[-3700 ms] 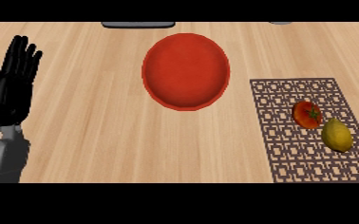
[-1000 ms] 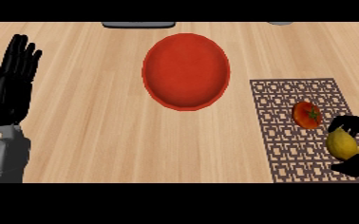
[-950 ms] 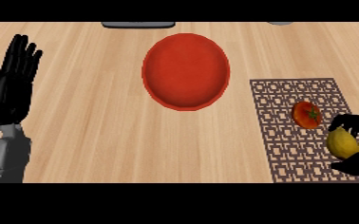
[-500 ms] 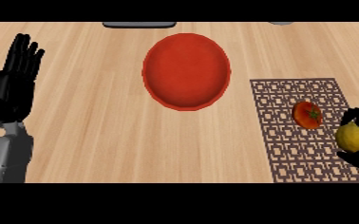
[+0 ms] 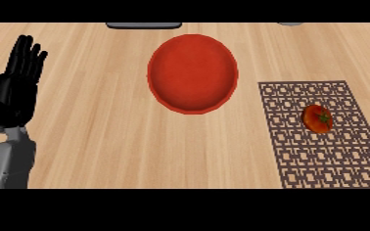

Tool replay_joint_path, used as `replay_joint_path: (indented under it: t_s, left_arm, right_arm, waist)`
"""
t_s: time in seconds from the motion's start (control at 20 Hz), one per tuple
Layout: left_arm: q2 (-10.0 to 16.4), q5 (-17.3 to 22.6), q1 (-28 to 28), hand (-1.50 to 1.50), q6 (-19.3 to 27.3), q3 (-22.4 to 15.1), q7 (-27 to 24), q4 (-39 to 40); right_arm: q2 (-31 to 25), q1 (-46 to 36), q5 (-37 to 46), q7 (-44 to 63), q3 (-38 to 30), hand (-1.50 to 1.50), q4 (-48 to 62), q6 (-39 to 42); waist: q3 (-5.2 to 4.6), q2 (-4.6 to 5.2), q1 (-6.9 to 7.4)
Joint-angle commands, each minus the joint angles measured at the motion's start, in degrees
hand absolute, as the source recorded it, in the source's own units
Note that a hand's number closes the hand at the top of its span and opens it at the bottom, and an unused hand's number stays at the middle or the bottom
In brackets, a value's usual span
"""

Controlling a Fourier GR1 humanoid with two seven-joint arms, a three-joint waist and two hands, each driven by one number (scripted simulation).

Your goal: Pick the lemon from the placemat and place it in the bowl

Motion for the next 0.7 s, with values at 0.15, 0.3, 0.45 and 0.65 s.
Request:
replay_joint_path:
  t_s: [0.15,0.3,0.45,0.65]
  left_arm:
    - [-2.18,-0.85,2.08,0.00,1.88,-0.85,-0.13,-2.70]
    - [0.83,0.53,-0.69,0.00,0.25,0.80,2.37,-0.96]
    - [-0.94,-0.28,1.99,0.00,0.59,0.01,-0.30,-1.57]
    - [0.29,0.69,1.66,0.00,0.44,0.32,4.13,-4.63]
  right_arm:
    - [-2.45,-1.21,-8.14,-0.22,-4.22,1.50,-13.13,9.44]
    - [-1.56,-1.65,-13.40,-1.10,-7.12,1.50,-19.71,11.41]
    - [-1.70,-2.64,-17.01,2.11,-8.23,1.50,-27.86,16.78]
    - [1.28,-7.01,-25.36,8.25,-10.41,1.50,-33.73,24.62]
  waist:
    - [-0.09,-0.36,-0.77]
    - [-0.09,-0.49,-1.34]
    - [-0.10,-0.41,-1.08]
    - [-0.08,-0.51,-0.79]
